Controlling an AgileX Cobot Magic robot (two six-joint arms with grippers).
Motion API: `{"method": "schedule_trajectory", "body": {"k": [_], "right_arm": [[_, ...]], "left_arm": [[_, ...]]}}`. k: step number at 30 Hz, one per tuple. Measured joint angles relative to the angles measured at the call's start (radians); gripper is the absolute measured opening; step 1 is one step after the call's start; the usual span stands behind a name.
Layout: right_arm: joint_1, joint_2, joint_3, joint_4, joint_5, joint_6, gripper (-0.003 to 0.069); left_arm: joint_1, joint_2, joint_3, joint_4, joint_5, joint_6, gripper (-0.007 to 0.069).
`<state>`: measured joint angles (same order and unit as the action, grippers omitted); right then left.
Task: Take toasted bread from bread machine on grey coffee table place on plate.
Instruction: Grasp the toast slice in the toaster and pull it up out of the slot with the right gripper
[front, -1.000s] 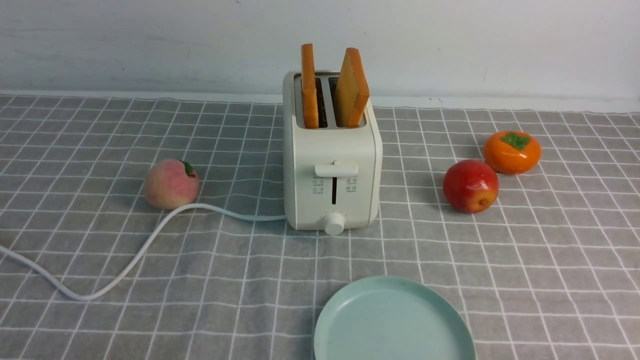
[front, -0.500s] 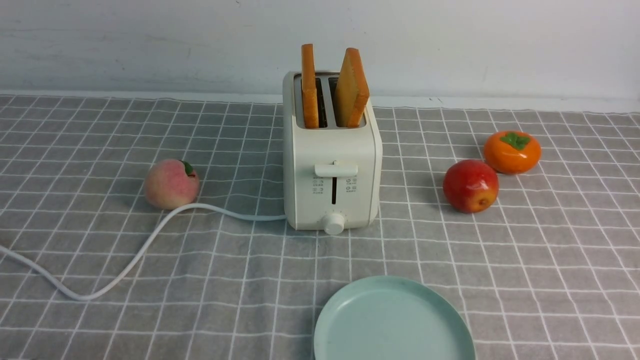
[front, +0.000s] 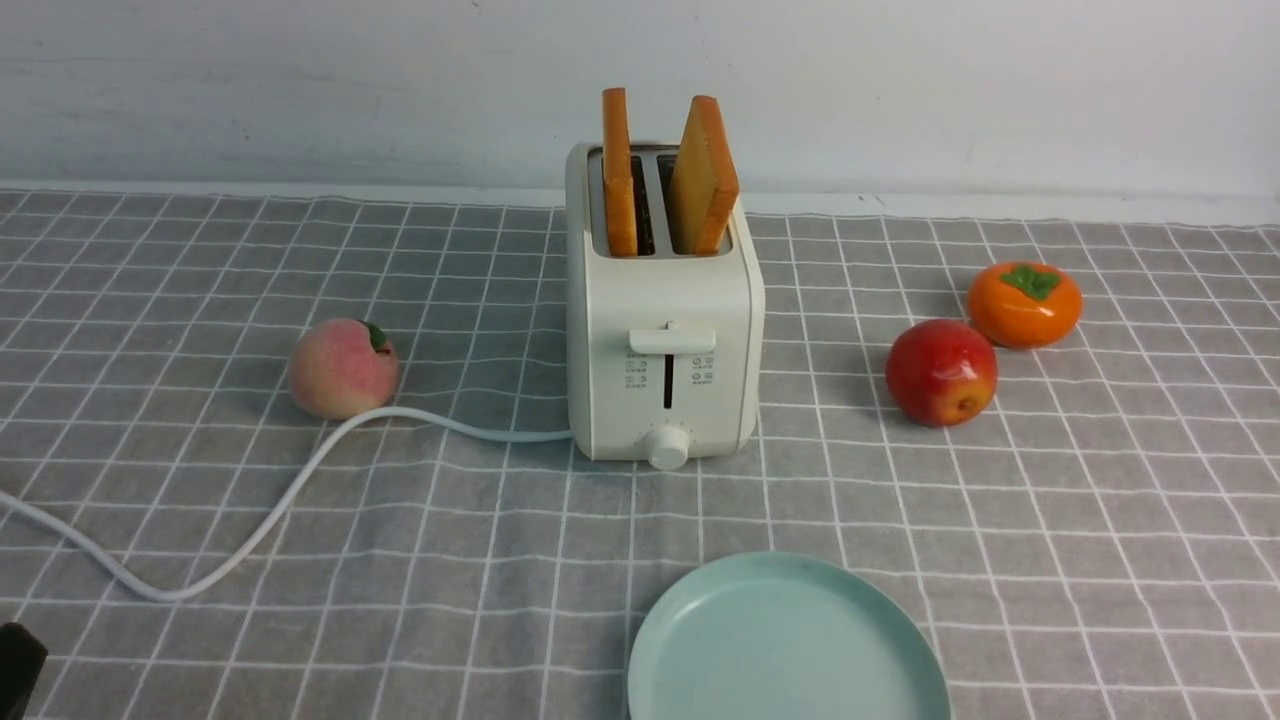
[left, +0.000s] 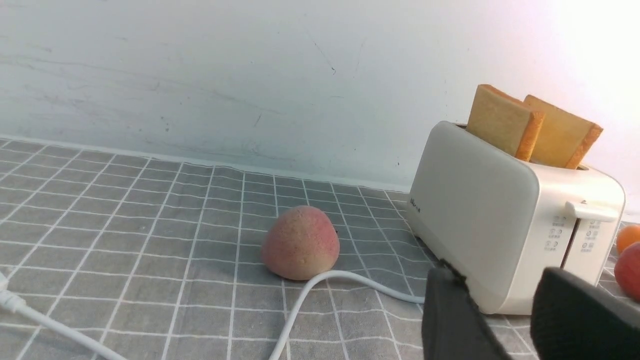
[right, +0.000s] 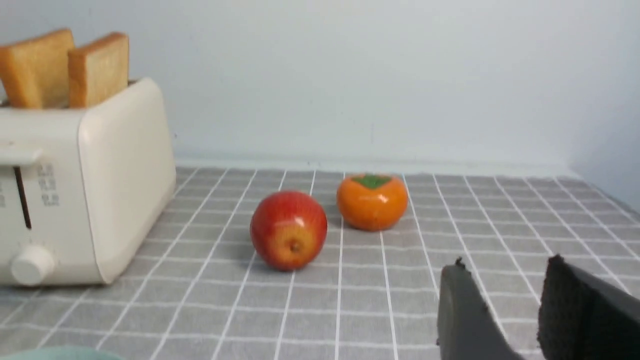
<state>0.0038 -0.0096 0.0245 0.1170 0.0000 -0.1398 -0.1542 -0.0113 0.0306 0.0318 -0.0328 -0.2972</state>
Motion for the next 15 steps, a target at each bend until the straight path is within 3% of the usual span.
{"method": "schedule_trajectory", "body": {"k": [5,8,11,15], "right_arm": [[0.0,0.0,0.0,0.021,-0.153,0.025,0.0239],[0.0,0.0,-0.006,0.075,-0.314,0.156,0.0239],[0.0,0.007,-0.045,0.1,-0.328,0.233,0.0239],[0.0,0.102,-0.235,0.118,-0.259,0.297,0.0239]], "left_arm": [[0.0,0.0,0.001,-0.081,-0.114,-0.082,0.0238],[0.0,0.0,0.001,-0.16,-0.292,-0.166,0.0238],[0.0,0.0,-0.015,-0.175,-0.327,-0.175,0.0238],[0.0,0.037,-0.162,-0.184,-0.248,-0.181,0.0238]]}}
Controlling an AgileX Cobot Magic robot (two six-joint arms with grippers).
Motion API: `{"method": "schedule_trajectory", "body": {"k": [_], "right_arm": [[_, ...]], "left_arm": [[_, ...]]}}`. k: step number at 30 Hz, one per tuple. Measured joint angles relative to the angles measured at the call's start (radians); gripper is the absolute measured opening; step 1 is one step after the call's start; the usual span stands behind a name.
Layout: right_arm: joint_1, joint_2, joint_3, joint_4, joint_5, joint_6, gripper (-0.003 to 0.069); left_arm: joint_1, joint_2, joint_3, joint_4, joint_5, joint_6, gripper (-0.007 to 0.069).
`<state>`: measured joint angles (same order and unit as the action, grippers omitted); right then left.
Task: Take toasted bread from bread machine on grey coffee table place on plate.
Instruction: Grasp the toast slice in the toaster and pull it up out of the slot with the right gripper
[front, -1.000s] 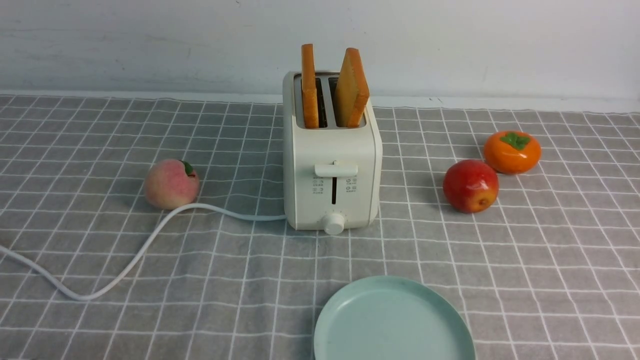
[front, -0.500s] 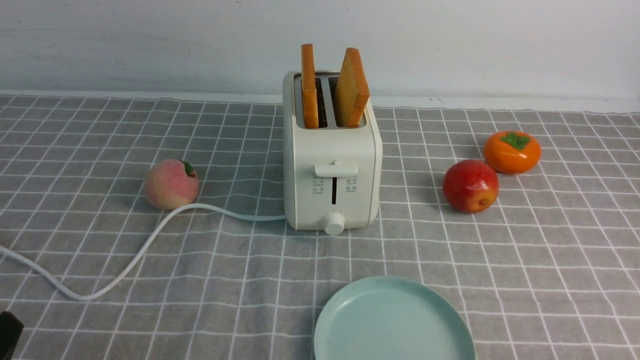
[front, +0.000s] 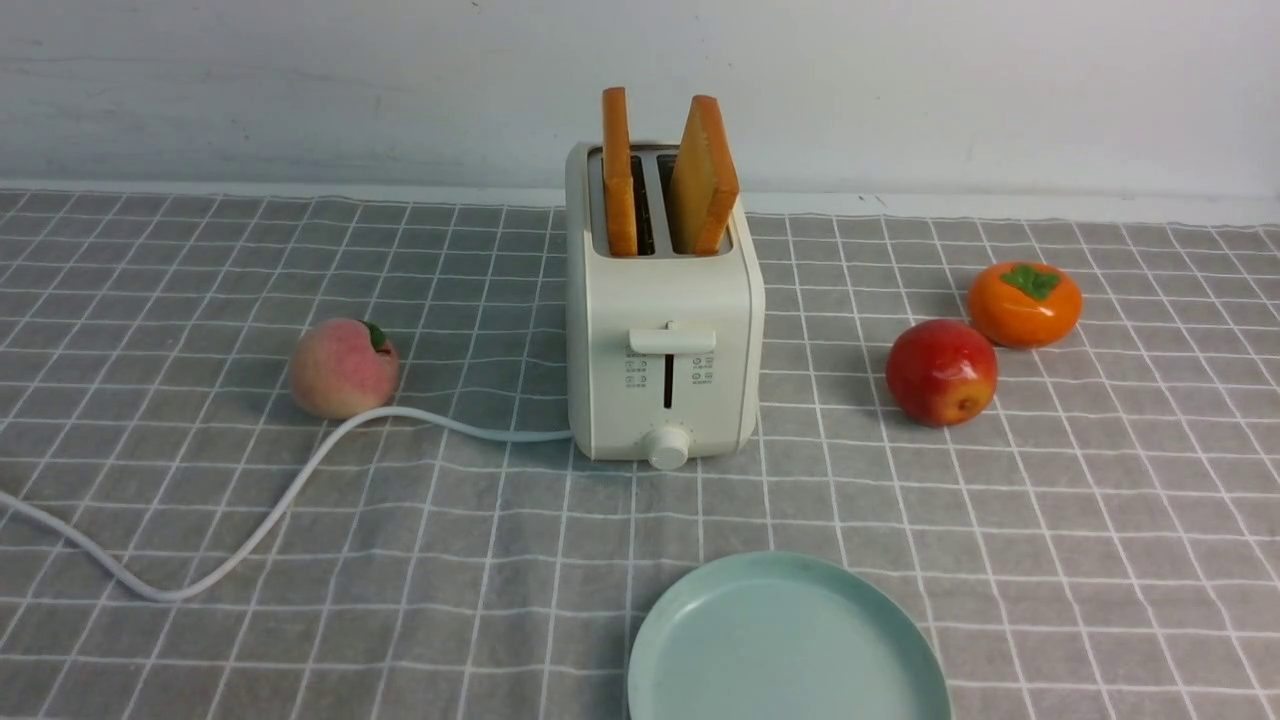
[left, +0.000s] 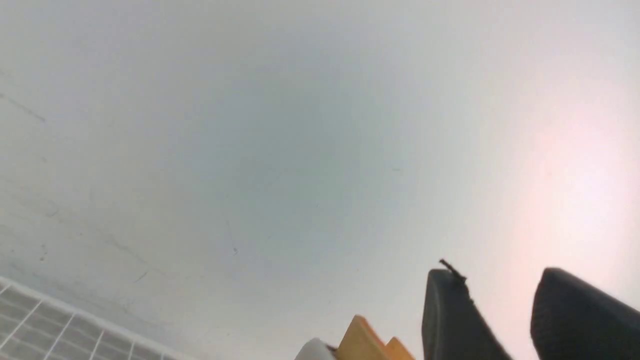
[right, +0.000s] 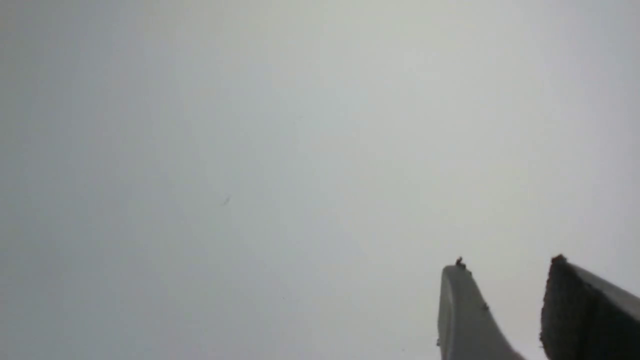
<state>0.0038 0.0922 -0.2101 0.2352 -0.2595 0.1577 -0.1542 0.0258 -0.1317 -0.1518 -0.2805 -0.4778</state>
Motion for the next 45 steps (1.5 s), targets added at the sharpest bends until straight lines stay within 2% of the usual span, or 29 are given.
{"method": "schedule_trajectory", "body": {"k": [4,7,8,9,13,17,21,22,24,25,26,28,31,32,33,38,45], "right_arm": [[0.0,0.218,-0.306,0.003,0.227,0.012,0.0239],[0.0,0.348,-0.439,-0.071,0.345,-0.038,0.0239],[0.0,0.366,-0.454,-0.078,0.352,-0.044,0.0239],[0.0,0.43,-0.497,-0.139,0.396,-0.083,0.0239],[0.0,0.539,-0.514,-0.179,0.414,-0.082,0.0239],[0.0,0.63,-0.508,-0.159,0.477,-0.015,0.0239],[0.0,0.815,-0.543,-0.044,0.7,0.017,0.024],[0.0,0.824,-0.543,-0.044,0.711,0.014,0.024],[0.001,0.934,-0.619,0.054,0.83,-0.072,0.024],[0.001,0.934,-0.619,0.063,0.838,-0.083,0.024],[0.013,1.012,-0.693,0.154,0.886,-0.186,0.024],[0.041,1.087,-0.776,0.242,0.926,-0.316,0.024],[0.147,1.209,-0.913,0.405,0.957,-0.495,0.0244],[0.155,1.217,-0.922,0.413,0.957,-0.495,0.0244],[0.22,1.293,-1.0,0.448,0.95,-0.555,0.0255],[0.357,1.504,-1.213,0.427,0.843,-0.593,0.0319],[0.371,1.733,-1.447,0.422,0.668,-0.595,0.0414]], "left_arm": [[0.0,0.211,-0.276,-0.002,0.144,0.0,0.0238],[0.0,0.353,-0.446,0.01,0.328,0.0,0.0238],[0.0,0.362,-0.456,0.01,0.344,0.0,0.0238],[0.0,0.449,-0.531,0.019,0.477,0.0,0.0238],[0.0,0.6,-0.59,0.047,0.706,0.0,0.0238],[0.0,0.71,-0.593,0.061,0.808,0.0,0.0238],[-0.015,0.798,-0.593,0.01,0.916,0.097,0.0238],[-0.018,0.798,-0.593,0.01,0.92,0.106,0.0238],[-0.06,0.813,-0.593,-0.049,0.94,0.227,0.0238],[-0.064,0.813,-0.593,-0.049,0.939,0.237,0.0238],[-0.101,0.813,-0.593,-0.091,0.928,0.315,0.0238],[-0.141,0.813,-0.593,-0.127,0.896,0.385,0.0238],[-0.192,0.813,-0.595,-0.163,0.848,0.462,0.0238],[-0.194,0.813,-0.595,-0.164,0.846,0.466,0.0238],[-0.209,0.813,-0.596,-0.167,0.839,0.498,0.0238],[-0.218,0.813,-0.596,-0.167,0.835,0.537,0.0238],[-0.218,0.813,-0.596,-0.173,0.833,0.539,0.0238]]}}
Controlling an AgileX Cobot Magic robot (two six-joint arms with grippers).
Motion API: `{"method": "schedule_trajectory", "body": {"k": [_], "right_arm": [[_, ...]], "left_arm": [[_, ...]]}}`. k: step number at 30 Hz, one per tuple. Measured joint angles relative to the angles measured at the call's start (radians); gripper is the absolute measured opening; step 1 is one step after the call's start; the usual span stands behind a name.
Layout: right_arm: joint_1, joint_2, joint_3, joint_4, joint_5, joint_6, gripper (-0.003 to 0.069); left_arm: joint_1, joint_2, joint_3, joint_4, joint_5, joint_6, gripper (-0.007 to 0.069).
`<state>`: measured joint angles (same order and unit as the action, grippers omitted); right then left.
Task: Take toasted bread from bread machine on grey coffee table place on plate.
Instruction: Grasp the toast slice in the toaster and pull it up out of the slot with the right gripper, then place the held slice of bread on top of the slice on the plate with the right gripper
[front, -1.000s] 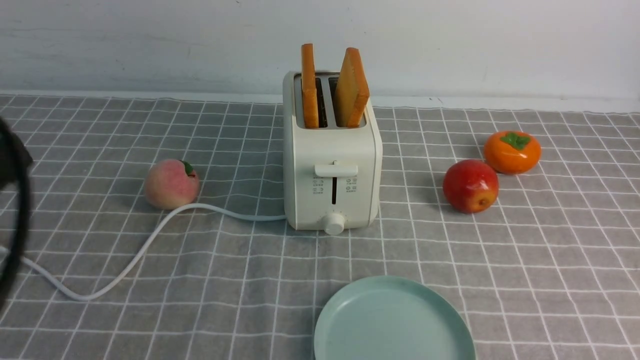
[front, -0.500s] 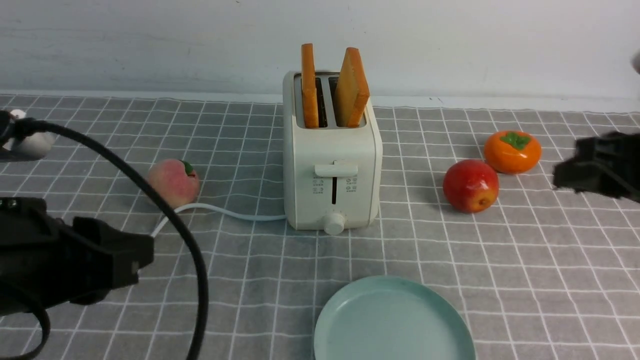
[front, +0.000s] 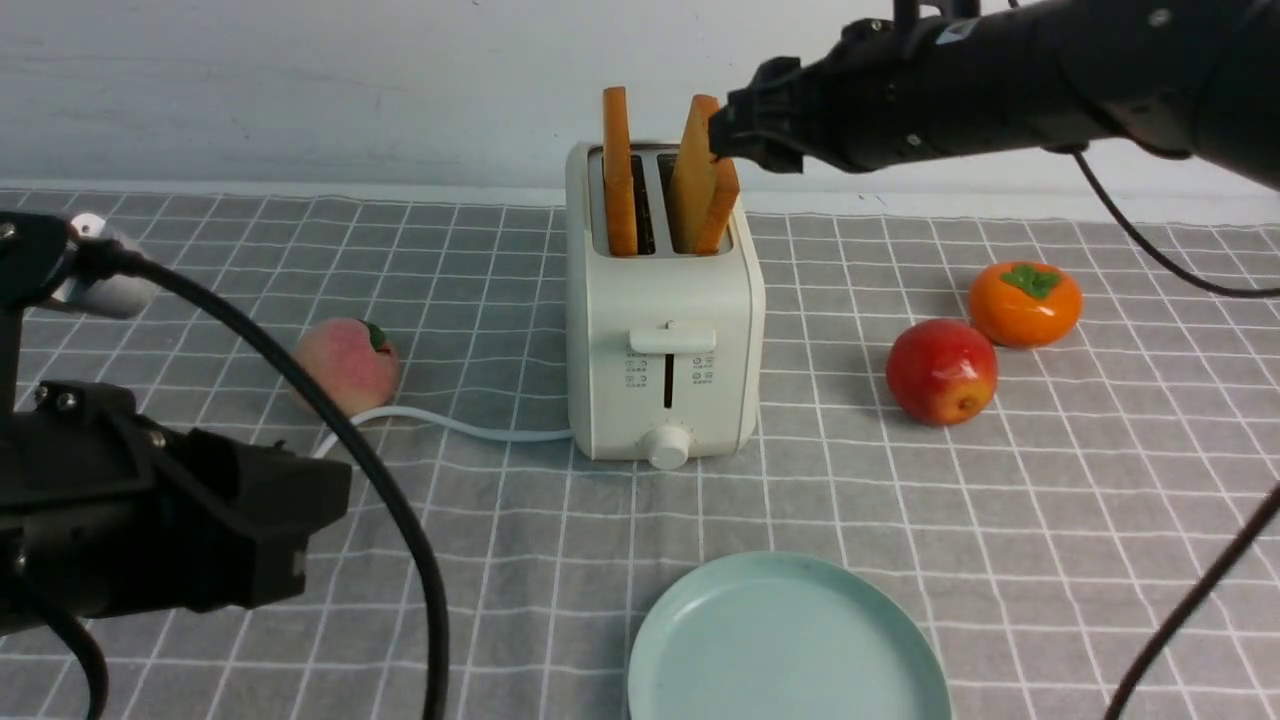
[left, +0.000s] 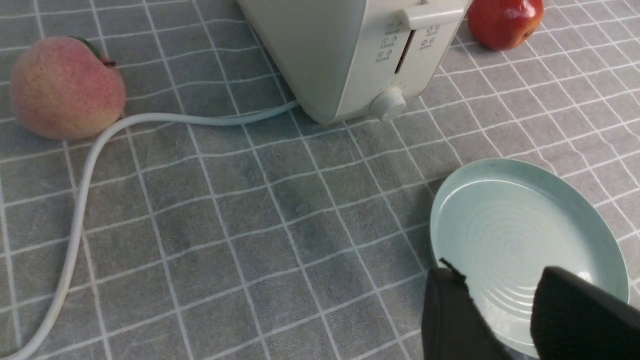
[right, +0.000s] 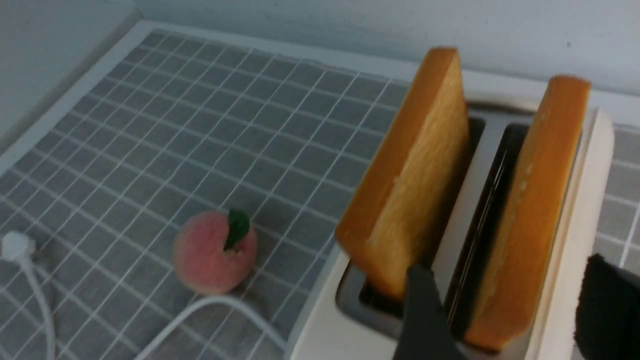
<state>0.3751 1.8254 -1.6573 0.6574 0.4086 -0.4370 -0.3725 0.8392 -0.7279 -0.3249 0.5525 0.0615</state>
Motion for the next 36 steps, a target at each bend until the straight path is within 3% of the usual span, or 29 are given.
{"method": "schedule_trajectory", "body": {"k": [14,17,23,27,31,36], "right_arm": [[0.0,0.185,-0.045,0.173,-0.113,-0.002,0.0413],[0.0,0.187,-0.045,0.191,-0.119,-0.003,0.0366],[-0.001,0.154,-0.045,0.195,-0.123,-0.004,0.0125],[-0.024,0.06,-0.045,0.195,-0.119,-0.006,0.0111],[-0.085,-0.063,-0.045,0.195,-0.036,-0.006,0.011],[-0.211,-0.231,-0.049,0.122,0.278,-0.005,0.011]], "left_arm": [[0.0,0.0,0.0,-0.001,0.001,0.0,0.0242],[0.0,0.0,0.0,-0.001,0.002,0.0,0.0242],[0.0,0.0,0.0,-0.002,0.003,0.0,0.0243],[0.0,0.0,0.0,-0.002,0.016,0.0,0.0243],[0.0,0.0,0.0,-0.002,0.028,0.0,0.0244],[0.0,0.0,0.0,-0.004,0.03,0.0,0.0244]]}}
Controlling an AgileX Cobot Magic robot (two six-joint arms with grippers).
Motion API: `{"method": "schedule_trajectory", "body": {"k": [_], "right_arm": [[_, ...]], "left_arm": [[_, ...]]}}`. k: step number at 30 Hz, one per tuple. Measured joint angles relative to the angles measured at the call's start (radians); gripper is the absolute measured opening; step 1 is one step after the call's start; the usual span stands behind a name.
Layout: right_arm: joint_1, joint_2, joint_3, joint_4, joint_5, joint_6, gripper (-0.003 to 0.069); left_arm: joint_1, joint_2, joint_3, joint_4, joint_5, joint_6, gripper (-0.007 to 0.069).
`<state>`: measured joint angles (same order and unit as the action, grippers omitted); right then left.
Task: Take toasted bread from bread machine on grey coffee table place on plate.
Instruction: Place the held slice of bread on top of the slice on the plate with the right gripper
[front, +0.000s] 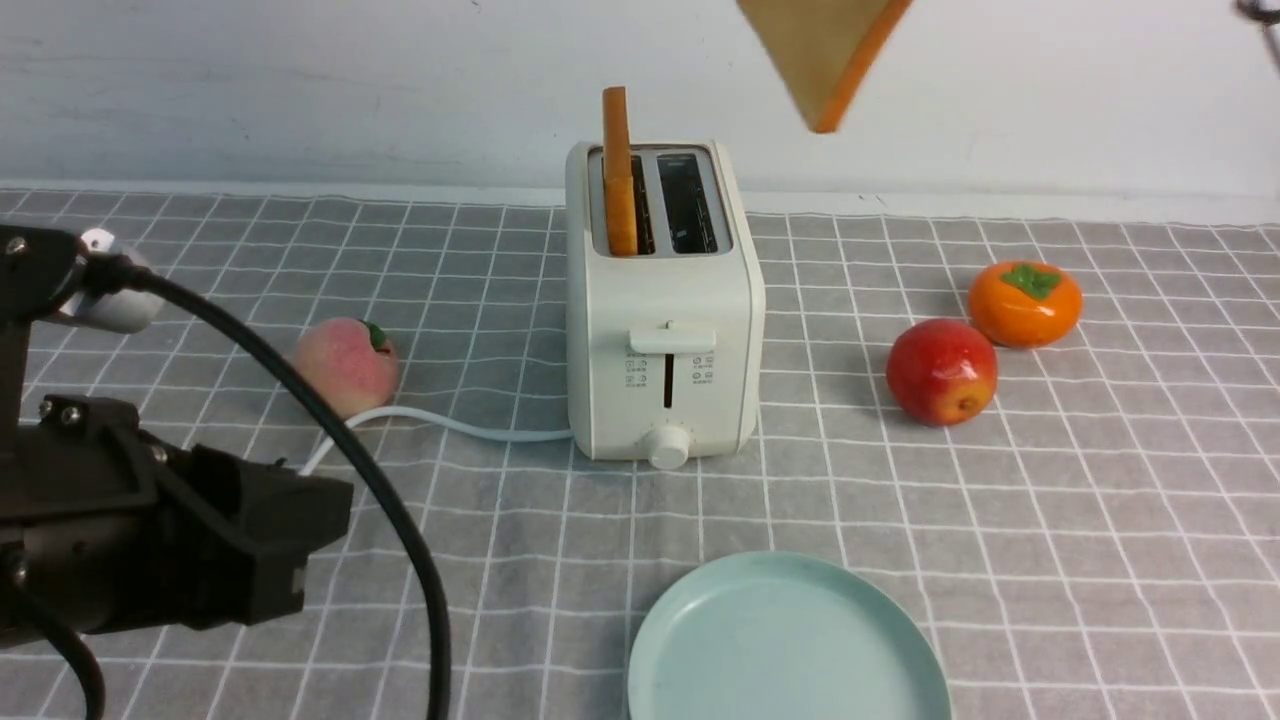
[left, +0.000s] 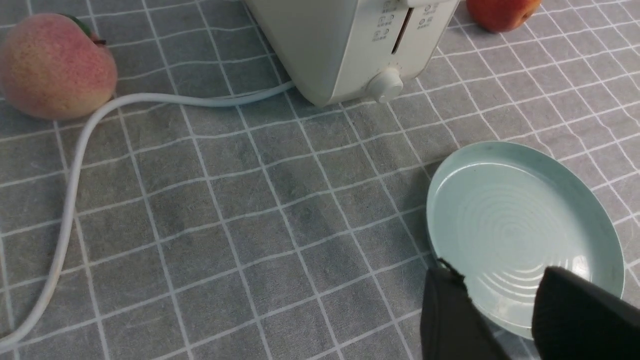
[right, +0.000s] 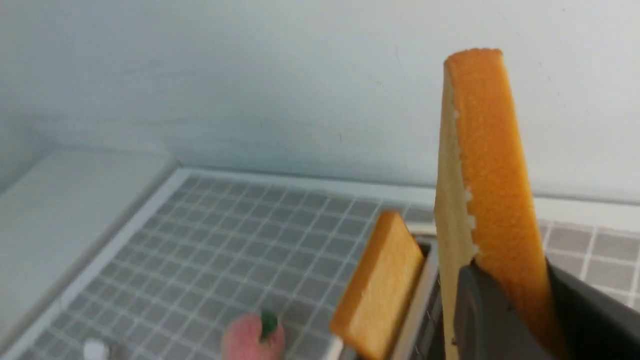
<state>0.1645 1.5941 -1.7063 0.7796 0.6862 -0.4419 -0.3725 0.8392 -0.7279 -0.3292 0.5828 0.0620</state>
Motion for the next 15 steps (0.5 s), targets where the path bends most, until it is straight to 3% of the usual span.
{"method": "schedule_trajectory", "body": {"k": [6,8,11,15], "right_arm": [[-0.062,-0.026,0.07,-0.092,0.447,0.128,0.011],[-0.054,-0.007,0.151,-0.089,0.518,0.156,0.011],[-0.029,0.024,0.282,-0.068,0.531,0.146,0.011],[0.059,0.061,0.506,0.091,0.497,0.023,0.011]], "left_arm": [[0.0,0.0,0.0,-0.061,-0.029,0.0,0.0244],[0.0,0.0,0.0,-0.104,-0.062,0.0,0.0244],[0.0,0.0,0.0,-0.159,-0.096,0.0,0.0244],[0.0,0.0,0.0,-0.229,-0.118,0.0,0.0244]]}}
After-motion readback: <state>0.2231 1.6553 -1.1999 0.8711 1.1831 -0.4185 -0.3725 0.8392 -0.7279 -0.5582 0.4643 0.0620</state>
